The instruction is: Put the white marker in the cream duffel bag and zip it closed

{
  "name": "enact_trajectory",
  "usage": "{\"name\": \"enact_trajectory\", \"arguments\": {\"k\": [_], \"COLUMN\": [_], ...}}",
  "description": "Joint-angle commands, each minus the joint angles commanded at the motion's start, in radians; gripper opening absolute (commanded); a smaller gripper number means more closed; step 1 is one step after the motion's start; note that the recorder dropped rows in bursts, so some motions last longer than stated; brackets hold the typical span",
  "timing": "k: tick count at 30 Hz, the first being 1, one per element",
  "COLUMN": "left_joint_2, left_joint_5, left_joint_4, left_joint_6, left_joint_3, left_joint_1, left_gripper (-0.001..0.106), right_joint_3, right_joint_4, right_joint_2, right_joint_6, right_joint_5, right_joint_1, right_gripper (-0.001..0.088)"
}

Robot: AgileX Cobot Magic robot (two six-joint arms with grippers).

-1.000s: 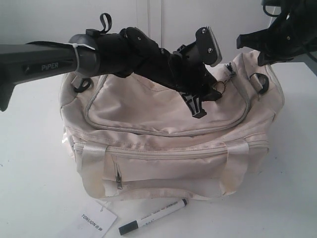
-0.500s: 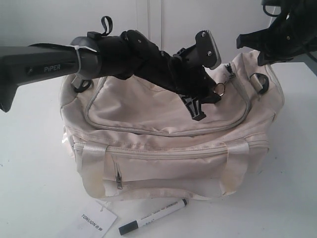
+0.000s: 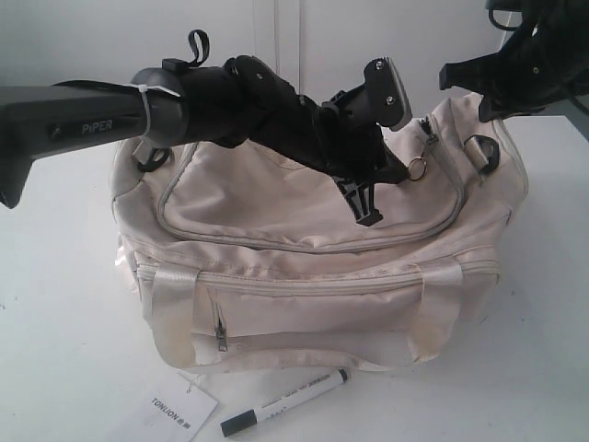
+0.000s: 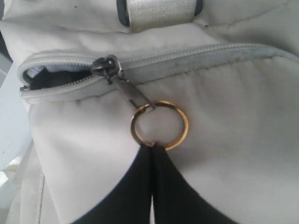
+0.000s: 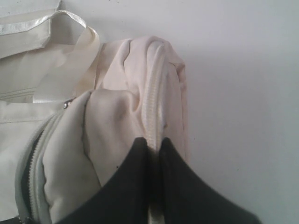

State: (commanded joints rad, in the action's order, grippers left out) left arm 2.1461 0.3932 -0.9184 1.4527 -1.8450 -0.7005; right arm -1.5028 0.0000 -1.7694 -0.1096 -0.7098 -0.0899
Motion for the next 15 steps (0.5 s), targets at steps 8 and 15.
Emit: {"name": "enact_trajectory", "arguments": {"k": [8,15], "left_joint_2": [-0.045,-0.056], "left_joint_5": [0.035,0.111], "left_joint_4": [0.0,0.0], "left_joint_6": [-0.09,-0.158], "left_joint_3": [0.0,0.0], "left_joint_1": [0.0,0.0], "left_gripper": [0.0,0.0], "right_joint_3": [0.0,0.0], "right_joint_4": [0.0,0.0], "right_joint_2": [0.0,0.0], "right_joint_6": [0.0,0.0], "right_joint_5": [0.0,0.0], "right_joint_1": [0.0,0.0], "right_gripper": [0.0,0.0]}}
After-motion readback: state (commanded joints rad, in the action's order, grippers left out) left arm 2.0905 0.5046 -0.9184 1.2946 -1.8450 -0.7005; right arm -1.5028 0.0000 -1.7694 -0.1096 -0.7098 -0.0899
